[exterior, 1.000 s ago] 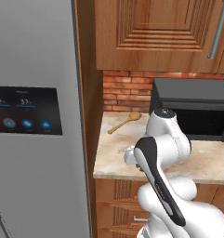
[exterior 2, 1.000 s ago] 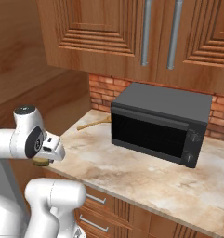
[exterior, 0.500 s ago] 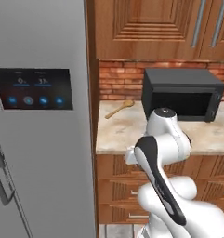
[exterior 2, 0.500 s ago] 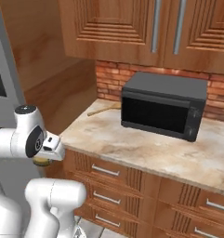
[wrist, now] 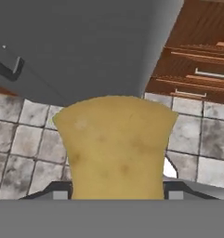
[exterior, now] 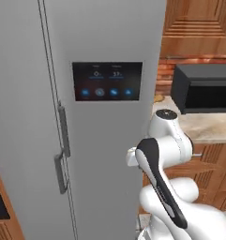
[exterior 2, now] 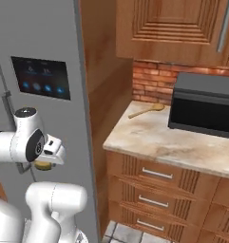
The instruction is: Place the sponge inside the microwave to prepare for sanitizing.
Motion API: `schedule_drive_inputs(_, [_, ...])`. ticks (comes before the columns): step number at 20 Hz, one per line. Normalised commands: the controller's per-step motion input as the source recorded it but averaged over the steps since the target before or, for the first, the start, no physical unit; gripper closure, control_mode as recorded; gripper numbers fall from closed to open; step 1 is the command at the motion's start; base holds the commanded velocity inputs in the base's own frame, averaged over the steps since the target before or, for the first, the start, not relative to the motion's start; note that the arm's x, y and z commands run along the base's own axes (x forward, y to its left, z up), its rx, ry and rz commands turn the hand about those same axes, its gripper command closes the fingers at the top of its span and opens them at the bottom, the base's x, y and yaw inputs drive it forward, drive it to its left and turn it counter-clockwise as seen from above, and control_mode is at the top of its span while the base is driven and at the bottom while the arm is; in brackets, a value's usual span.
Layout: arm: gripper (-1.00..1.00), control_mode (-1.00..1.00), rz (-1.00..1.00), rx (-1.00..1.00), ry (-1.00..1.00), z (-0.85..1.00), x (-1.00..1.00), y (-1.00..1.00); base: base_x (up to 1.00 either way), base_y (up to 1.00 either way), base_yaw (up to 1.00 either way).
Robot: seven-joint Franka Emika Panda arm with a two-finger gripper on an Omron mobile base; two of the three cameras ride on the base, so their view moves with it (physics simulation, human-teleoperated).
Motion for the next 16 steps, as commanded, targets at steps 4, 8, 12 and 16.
schedule_drive_inputs(4, [1.00, 1.00, 0.00, 0.00, 0.00, 0.00, 0.00, 0.00, -0.23, 1.00, 0.01])
schedule_drive_inputs(8, [1.00, 1.00, 0.00, 0.00, 0.00, 0.00, 0.00, 0.00, -0.43, 1.00, 0.00])
schedule_drive_inputs(12, [1.00, 1.00, 0.00, 0.00, 0.00, 0.00, 0.00, 0.00, -0.22, 1.00, 0.00])
schedule_drive_inputs(16, [1.00, 1.00, 0.00, 0.00, 0.00, 0.00, 0.00, 0.00, 0.00, 1.00, 0.00])
